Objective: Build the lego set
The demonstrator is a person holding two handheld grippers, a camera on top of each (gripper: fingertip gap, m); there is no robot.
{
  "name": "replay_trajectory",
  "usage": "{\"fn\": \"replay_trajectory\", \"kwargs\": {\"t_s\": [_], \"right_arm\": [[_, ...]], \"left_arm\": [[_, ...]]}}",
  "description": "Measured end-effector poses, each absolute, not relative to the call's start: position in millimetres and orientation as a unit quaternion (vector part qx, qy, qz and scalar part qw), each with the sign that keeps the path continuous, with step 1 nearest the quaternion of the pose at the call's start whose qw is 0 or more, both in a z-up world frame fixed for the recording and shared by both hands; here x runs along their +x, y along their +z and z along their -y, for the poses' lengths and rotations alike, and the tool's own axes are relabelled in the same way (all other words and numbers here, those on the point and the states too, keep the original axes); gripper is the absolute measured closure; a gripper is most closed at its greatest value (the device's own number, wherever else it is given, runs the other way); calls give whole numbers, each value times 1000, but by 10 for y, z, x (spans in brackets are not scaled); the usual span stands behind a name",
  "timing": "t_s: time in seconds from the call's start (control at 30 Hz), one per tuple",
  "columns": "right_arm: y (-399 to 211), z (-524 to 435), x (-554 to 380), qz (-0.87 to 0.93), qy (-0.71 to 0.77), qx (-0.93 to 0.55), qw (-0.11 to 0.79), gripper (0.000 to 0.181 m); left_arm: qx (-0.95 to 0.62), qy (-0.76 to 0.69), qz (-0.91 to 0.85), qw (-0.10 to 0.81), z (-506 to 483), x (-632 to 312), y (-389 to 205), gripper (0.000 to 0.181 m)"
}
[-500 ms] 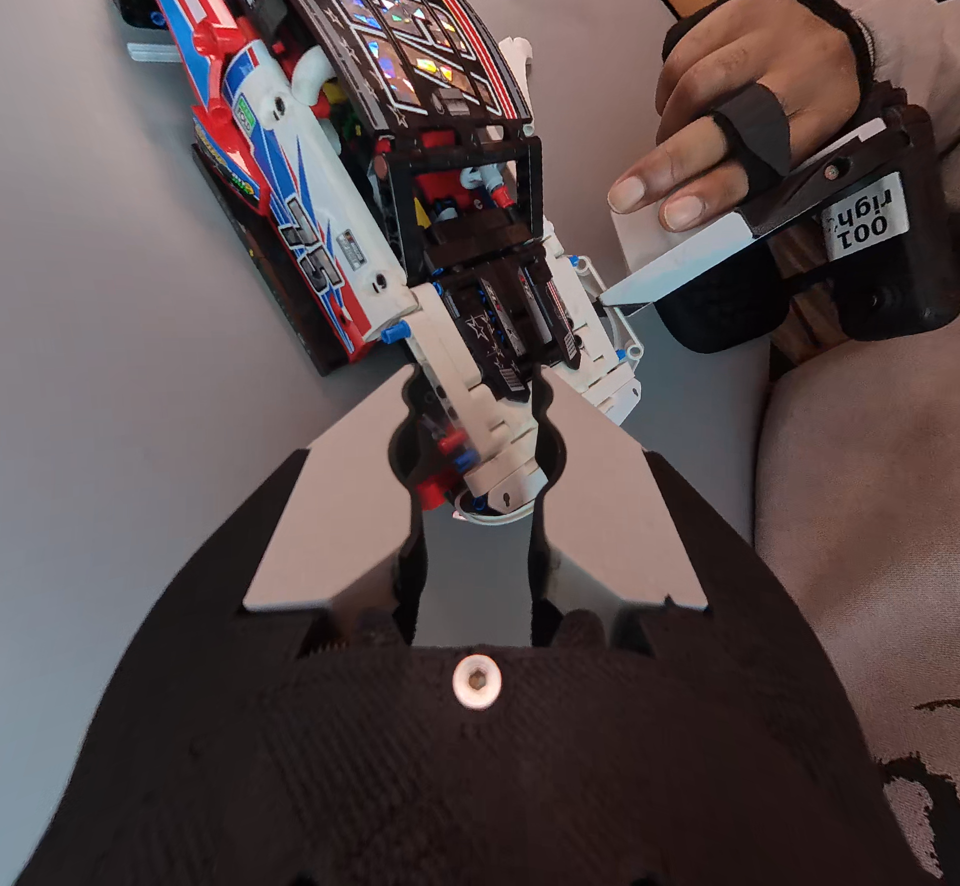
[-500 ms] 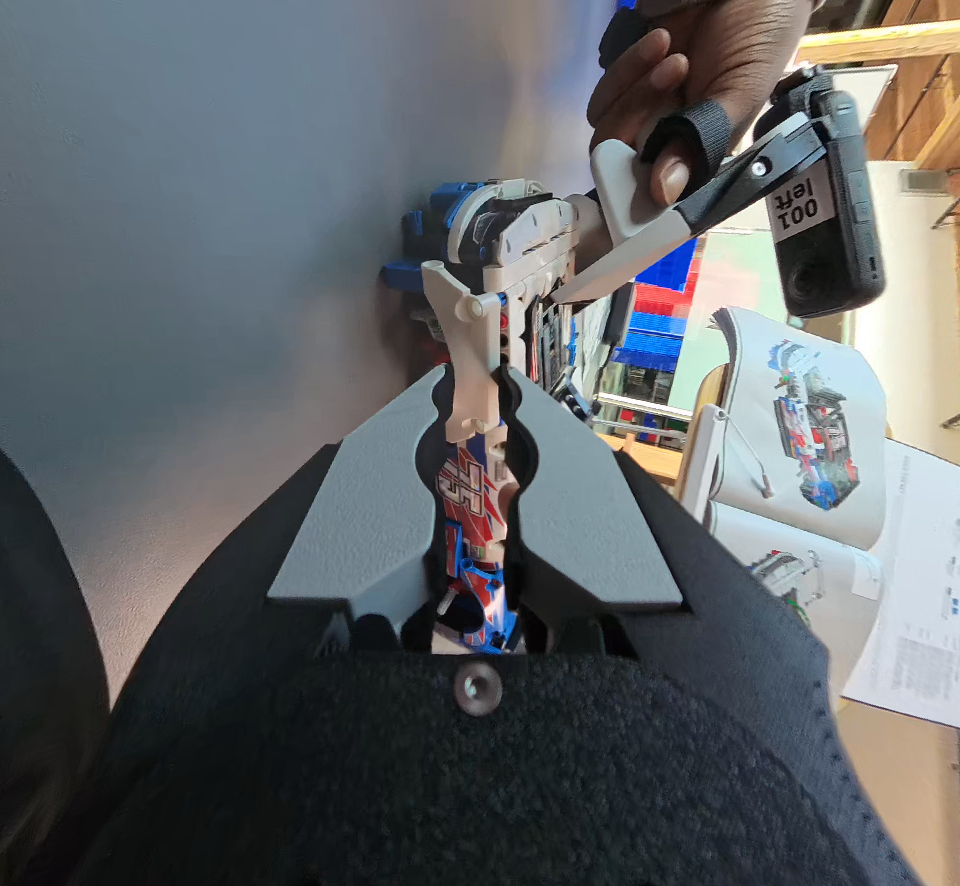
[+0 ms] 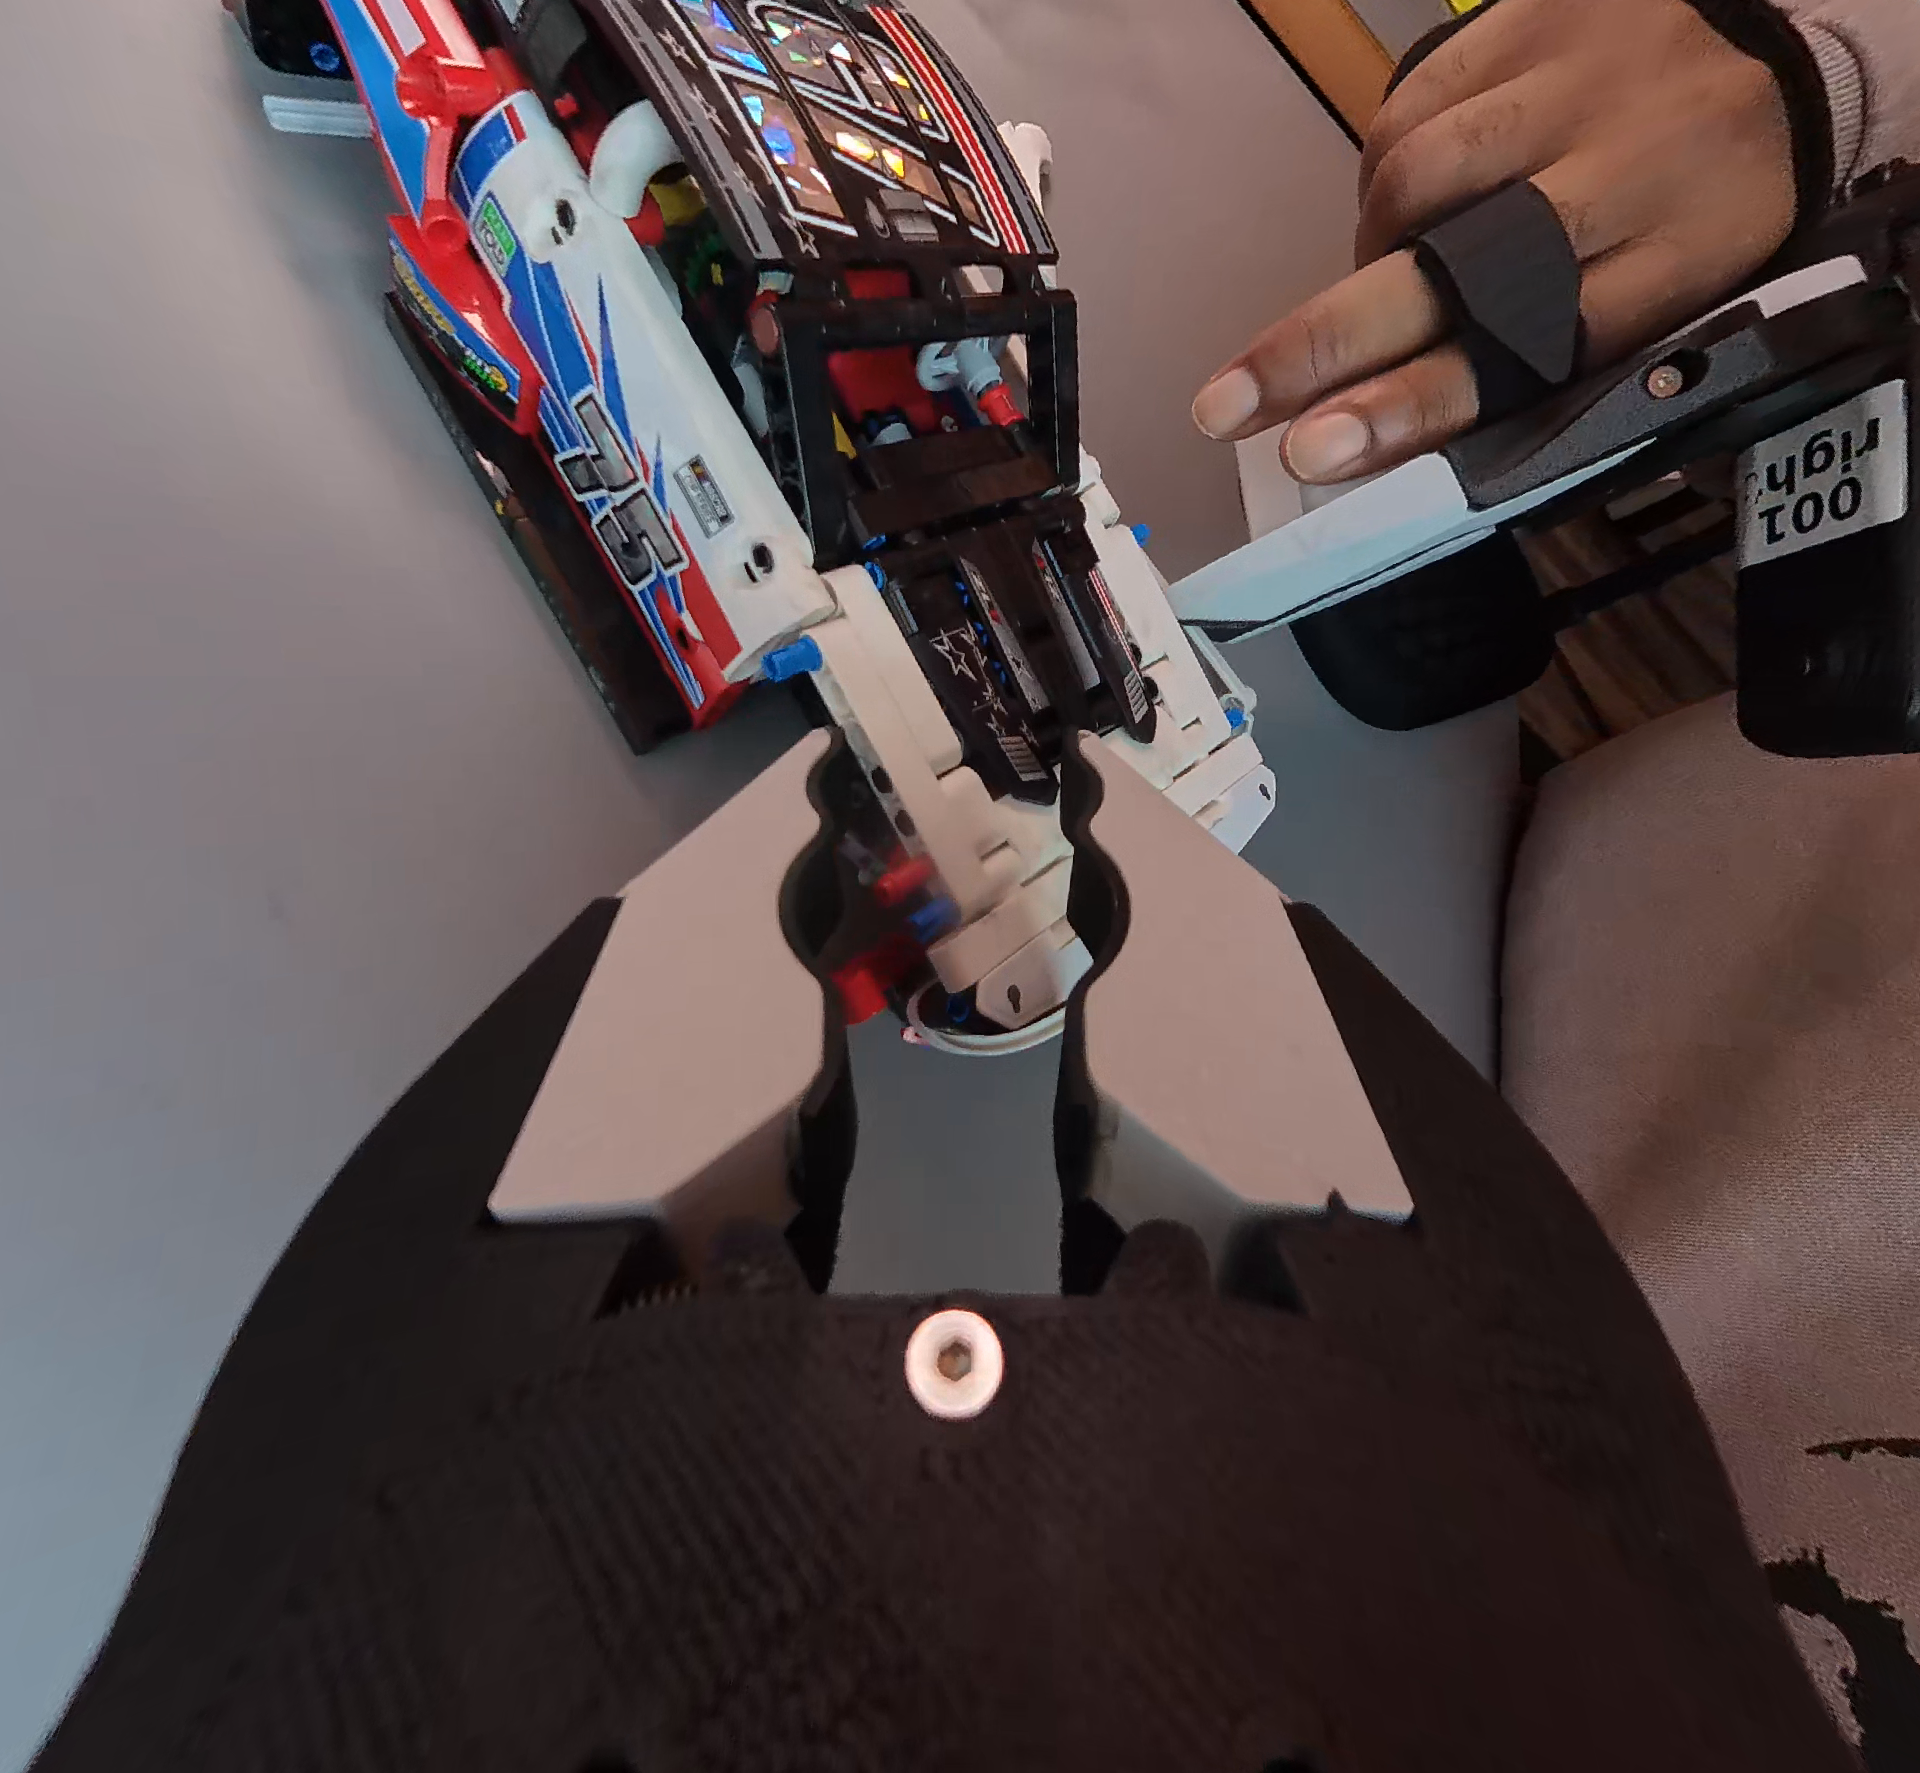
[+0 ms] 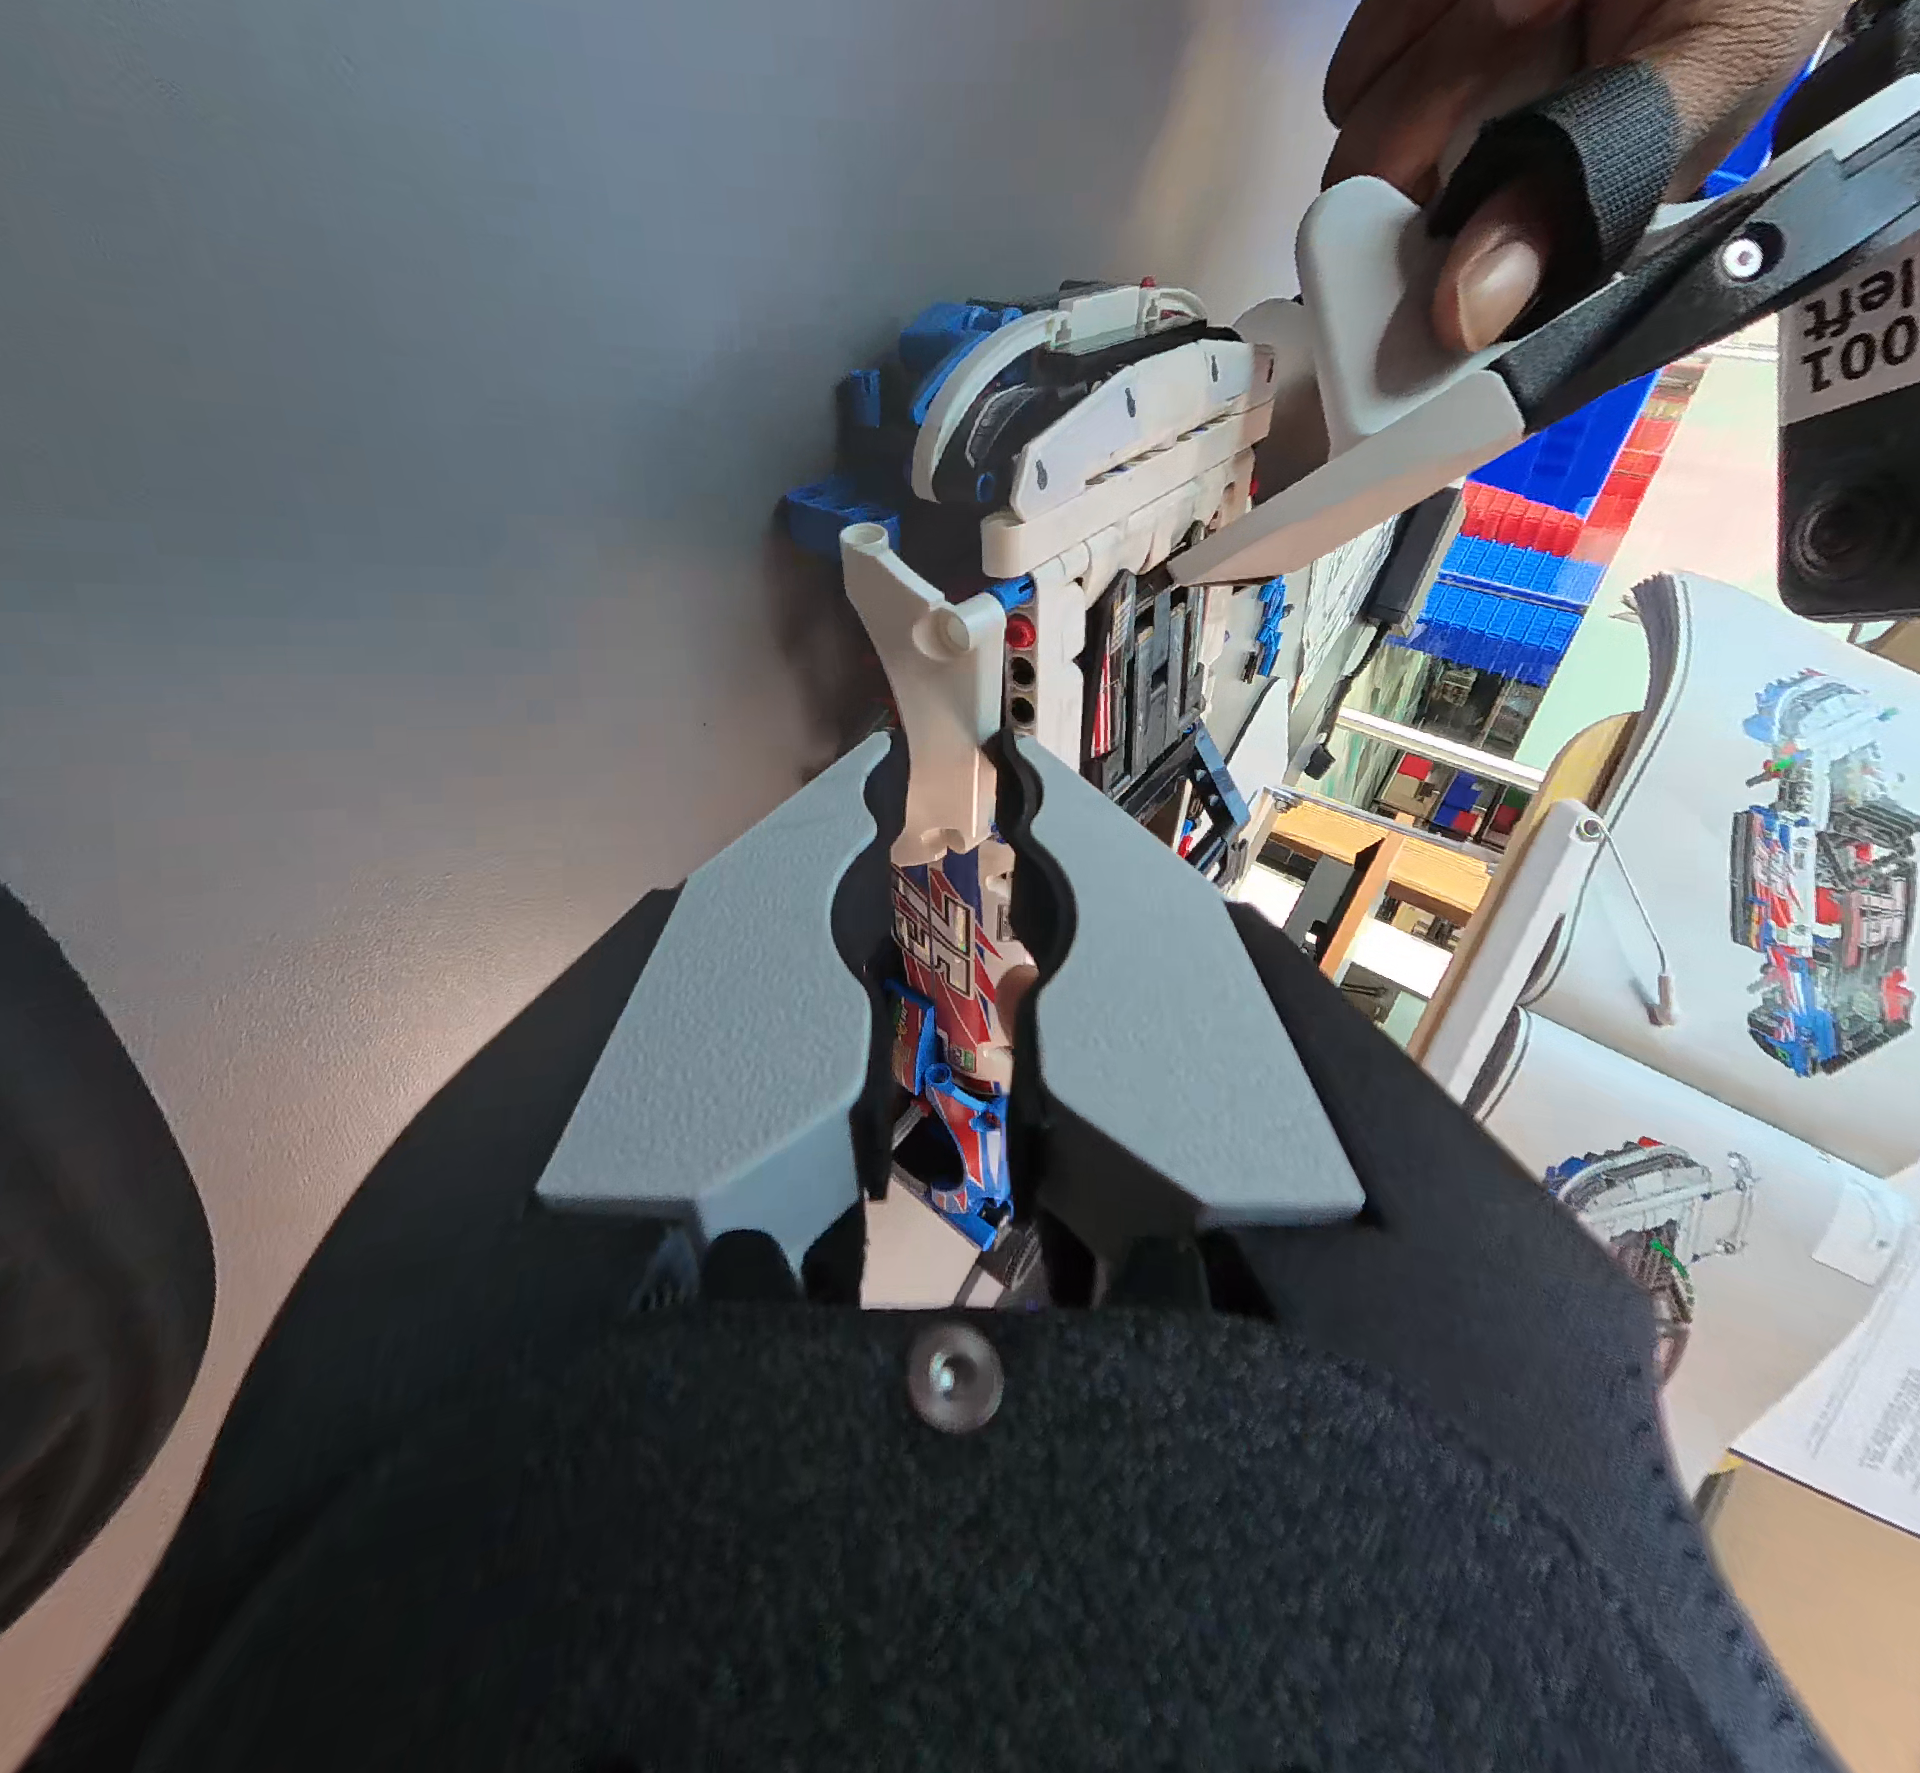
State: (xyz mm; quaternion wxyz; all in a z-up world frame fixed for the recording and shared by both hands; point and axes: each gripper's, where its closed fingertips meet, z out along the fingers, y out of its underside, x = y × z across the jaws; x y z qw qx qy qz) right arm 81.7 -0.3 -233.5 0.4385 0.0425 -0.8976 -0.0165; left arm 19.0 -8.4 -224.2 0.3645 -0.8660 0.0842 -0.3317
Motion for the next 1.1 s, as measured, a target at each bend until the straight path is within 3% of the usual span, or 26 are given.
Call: {"fn": "replay_trajectory", "kwargs": {"t_s": [0.6,0.77,1.1], "right_arm": [[-2284,-70,840,921,-85,19,380,167],[-2286,-43,850,925,-87,21,368,167],[-2292,12,875,932,-83,31,350,167]], "left_arm": [[-870,-304,-82,379,109,196,-2235,142],[-852,-365,-80,368,211,212,-2150,132],[-862,-350,-116,348,357,182,-2232,137]]}}
